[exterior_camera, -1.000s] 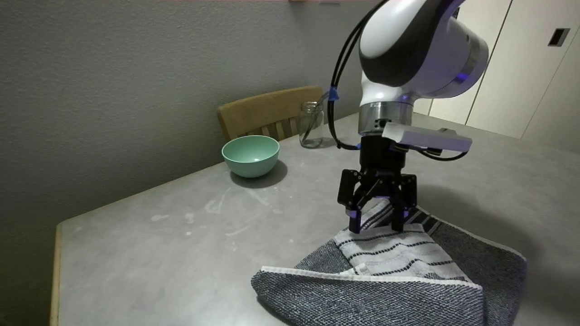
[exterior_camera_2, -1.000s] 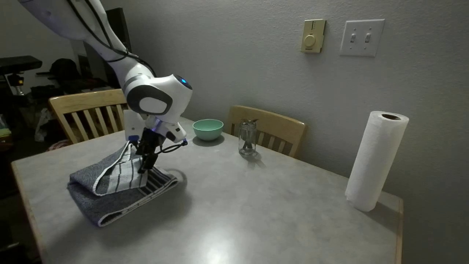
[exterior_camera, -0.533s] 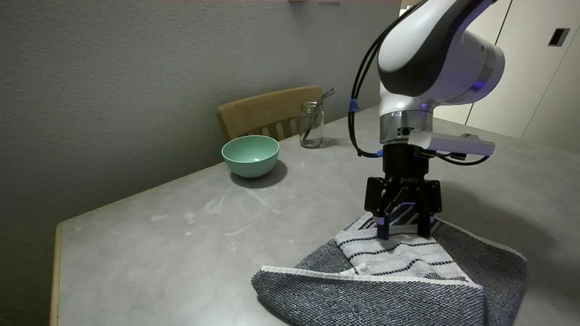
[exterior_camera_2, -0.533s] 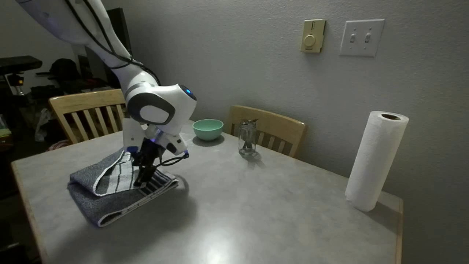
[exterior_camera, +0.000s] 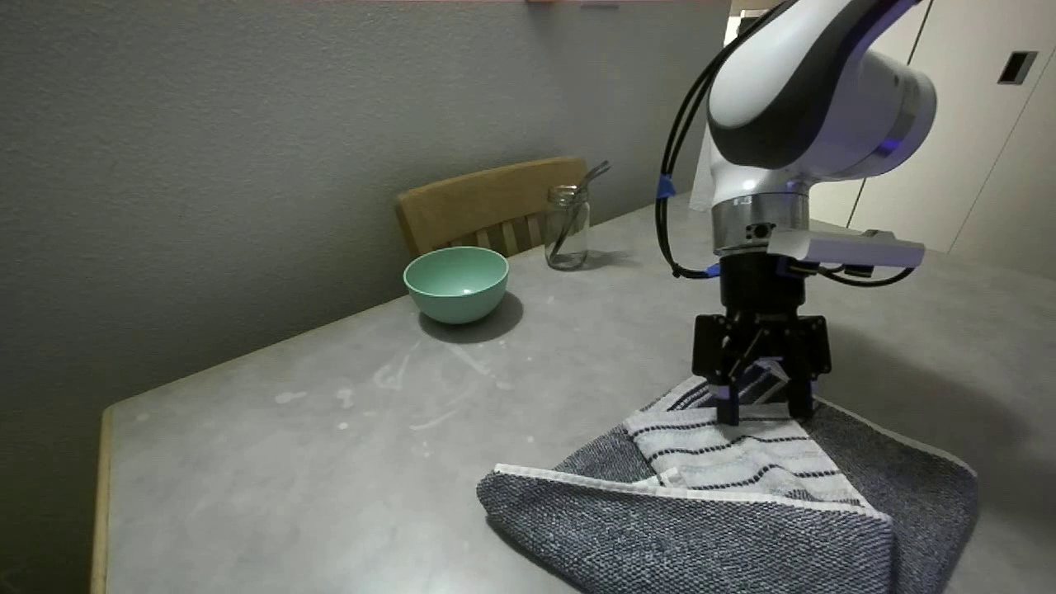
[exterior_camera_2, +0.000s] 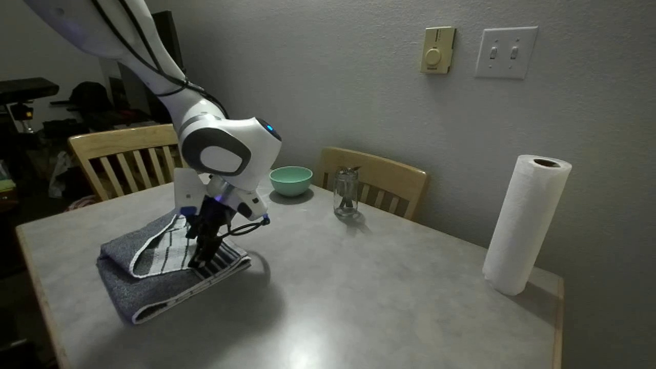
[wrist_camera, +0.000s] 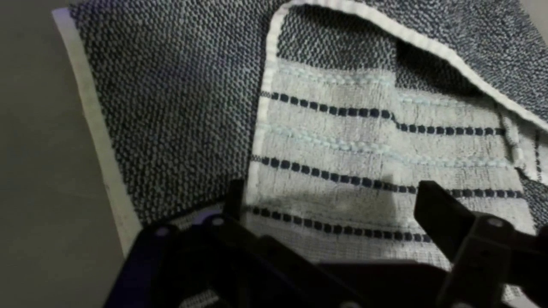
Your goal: Unfold the grey towel on the table.
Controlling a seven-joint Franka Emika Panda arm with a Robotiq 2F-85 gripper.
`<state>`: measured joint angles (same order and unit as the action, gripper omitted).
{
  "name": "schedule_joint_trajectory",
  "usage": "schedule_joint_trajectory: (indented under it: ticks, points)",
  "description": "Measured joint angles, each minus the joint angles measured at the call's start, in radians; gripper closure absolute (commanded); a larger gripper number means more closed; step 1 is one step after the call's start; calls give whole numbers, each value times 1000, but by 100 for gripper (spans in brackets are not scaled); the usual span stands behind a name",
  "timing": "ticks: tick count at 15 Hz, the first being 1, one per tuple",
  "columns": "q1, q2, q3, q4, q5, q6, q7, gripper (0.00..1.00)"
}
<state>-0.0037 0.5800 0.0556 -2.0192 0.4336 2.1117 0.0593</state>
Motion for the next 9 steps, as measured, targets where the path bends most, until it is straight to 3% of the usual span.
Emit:
schedule_joint_trajectory:
  ticks: [9]
  points:
    - [0, -3, -2, 0, -28, -4, -14, 0]
